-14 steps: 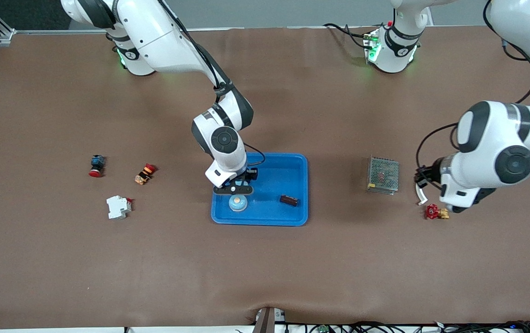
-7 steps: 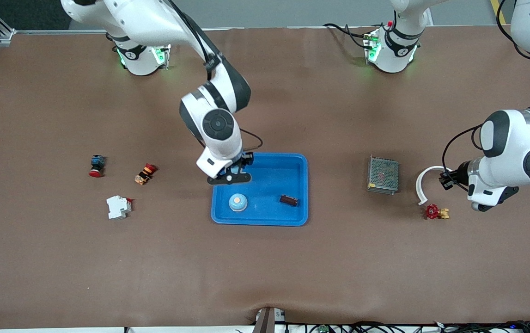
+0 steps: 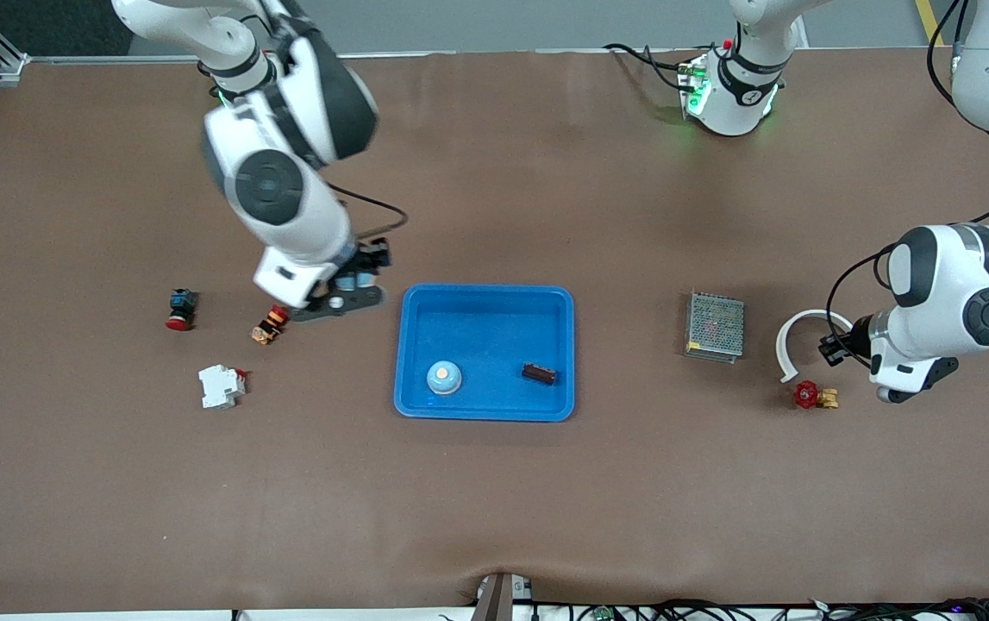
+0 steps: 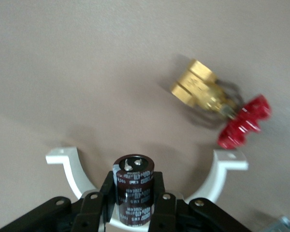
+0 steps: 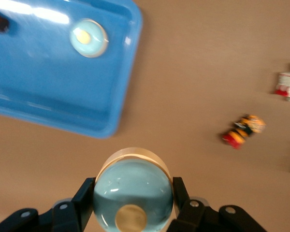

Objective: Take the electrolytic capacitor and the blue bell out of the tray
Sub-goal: 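Carry the bell with the right gripper while the left gripper releases the capacitor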

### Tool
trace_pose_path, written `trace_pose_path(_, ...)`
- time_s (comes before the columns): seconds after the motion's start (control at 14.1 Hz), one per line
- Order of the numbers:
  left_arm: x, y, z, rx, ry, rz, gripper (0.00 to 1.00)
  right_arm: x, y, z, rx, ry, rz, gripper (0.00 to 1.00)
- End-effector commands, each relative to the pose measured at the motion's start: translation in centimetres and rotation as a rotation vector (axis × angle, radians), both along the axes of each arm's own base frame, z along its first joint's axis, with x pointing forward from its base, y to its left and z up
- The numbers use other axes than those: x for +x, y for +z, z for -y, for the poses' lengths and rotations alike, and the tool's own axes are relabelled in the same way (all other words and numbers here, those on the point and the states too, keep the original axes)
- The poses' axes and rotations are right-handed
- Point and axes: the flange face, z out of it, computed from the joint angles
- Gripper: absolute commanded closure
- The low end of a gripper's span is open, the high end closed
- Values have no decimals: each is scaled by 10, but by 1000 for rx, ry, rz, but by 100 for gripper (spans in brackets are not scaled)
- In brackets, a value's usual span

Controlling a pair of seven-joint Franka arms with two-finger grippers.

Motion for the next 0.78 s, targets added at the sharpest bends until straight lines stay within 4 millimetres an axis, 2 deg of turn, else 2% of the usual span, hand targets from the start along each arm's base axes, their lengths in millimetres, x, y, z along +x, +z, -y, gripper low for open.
trace_pose_path(0.0, 2, -12, -7, 3, -16, 14, 100, -13, 17, 83, 56, 130, -18, 69)
trace_pose_path(0.21, 3, -20, -5, -7, -12, 13, 100, -8, 10, 163, 100, 249, -35, 69)
trace_pose_path(0.28, 5, -22, -3, -9, -13, 13, 90, -5, 6, 184, 98, 297, -35, 69)
trace_pose_path(0.35, 6, -22, -3, -9, -16, 14, 78, -5, 0, 201, 100, 324, -40, 69)
trace_pose_path(0.42, 6, -23, -1, -9, -19, 13, 59, -6, -7, 212, 105, 341, -39, 69)
trace_pose_path(0.57, 7, -24, -1, -11, -17, 13, 14, -8, -26, 237, 108, 401, -14, 69)
trace_pose_path(0.64, 9, -22, -1, -11, -20, 16, 0, -11, -42, 249, 114, 430, 1, 69)
trace_pose_path(0.71, 9, -18, -1, -8, -18, 22, 0, -15, -58, 261, 118, 448, 15, 69)
